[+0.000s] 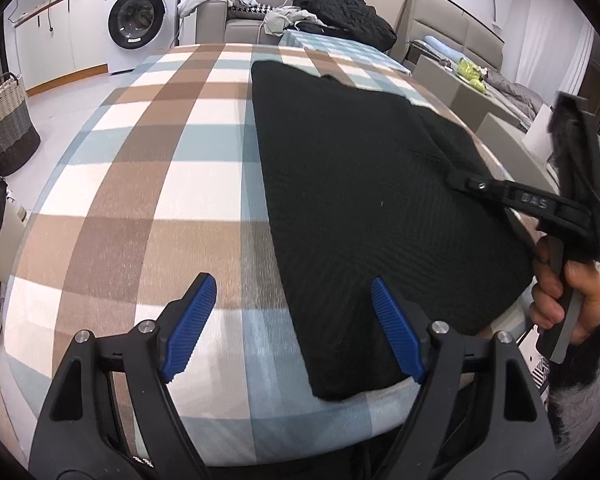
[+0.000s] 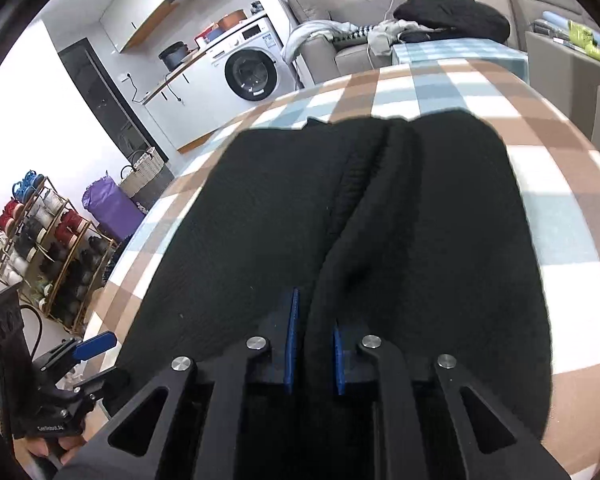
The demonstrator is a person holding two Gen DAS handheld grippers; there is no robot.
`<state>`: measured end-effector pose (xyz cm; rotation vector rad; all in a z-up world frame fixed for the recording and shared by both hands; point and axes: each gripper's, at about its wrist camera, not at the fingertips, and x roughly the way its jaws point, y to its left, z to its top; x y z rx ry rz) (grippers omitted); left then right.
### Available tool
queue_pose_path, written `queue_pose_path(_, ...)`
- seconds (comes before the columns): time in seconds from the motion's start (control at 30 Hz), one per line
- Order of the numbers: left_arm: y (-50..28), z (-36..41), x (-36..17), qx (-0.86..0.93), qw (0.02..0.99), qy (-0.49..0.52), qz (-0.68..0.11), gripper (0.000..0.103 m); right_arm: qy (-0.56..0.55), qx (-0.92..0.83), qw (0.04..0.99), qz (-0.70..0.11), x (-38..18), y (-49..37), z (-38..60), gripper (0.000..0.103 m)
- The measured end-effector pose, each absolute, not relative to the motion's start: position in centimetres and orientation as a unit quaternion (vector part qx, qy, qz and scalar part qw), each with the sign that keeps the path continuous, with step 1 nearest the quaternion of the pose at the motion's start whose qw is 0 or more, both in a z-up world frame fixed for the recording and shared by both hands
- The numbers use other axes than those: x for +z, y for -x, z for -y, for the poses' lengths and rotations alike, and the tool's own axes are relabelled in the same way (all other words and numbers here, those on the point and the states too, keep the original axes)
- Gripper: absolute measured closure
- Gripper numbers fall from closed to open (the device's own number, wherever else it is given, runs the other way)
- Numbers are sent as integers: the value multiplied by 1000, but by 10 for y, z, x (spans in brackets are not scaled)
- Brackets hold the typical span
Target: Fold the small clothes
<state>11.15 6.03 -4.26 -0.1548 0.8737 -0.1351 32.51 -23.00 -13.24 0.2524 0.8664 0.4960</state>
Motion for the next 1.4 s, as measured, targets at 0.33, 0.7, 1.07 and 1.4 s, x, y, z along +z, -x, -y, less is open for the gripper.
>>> queue_pose_path(0.33, -120, -63, -49, -60, 897, 81, -430, 25, -135, 189, 878, -418, -130, -319, 272, 88)
queue_pose_path(0.7, -109, -58, -60, -67, 894, 58, -439, 25, -160, 212, 871, -414, -135, -256, 298, 79)
queue_pose_path(1.07, -144, -52, -60, -77, 891, 97, -436, 26, -212, 134, 894, -372, -128, -243, 334, 56)
queue_pose_path(1.4, -168, -45, -61, -76, 896, 112, -422, 90, -202, 138, 878, -410, -150, -273, 316, 90)
